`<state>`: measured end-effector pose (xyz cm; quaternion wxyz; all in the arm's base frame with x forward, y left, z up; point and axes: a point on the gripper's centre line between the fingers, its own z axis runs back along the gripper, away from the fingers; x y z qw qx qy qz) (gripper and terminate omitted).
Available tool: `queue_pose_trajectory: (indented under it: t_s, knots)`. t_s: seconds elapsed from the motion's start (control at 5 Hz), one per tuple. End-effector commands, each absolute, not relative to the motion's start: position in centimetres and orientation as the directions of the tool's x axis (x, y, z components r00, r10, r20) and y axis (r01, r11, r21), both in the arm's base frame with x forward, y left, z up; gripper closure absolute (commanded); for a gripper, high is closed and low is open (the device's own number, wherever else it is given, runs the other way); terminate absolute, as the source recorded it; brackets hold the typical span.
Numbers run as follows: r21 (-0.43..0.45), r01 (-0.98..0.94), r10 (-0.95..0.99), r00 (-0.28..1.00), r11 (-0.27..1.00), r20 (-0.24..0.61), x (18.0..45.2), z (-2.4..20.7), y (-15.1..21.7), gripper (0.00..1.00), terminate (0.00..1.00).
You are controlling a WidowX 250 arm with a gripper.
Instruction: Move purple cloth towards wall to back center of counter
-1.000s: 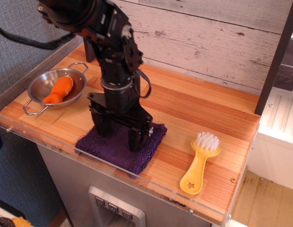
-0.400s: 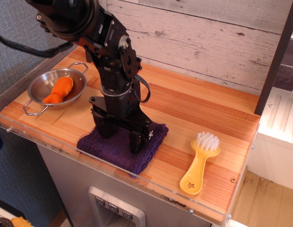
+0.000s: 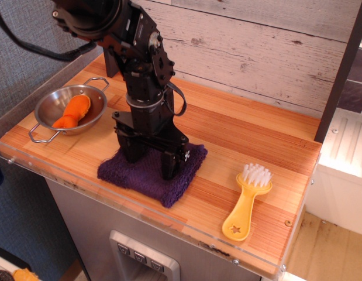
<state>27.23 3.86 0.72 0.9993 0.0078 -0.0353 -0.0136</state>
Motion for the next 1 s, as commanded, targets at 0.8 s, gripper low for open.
queue_pose_trajectory:
  t_s: [0.8]
  knots:
    - [0.026,0.109,-0.111,0.991,0.994,0.072,39.0,-0.7,1.0,0.00,0.00]
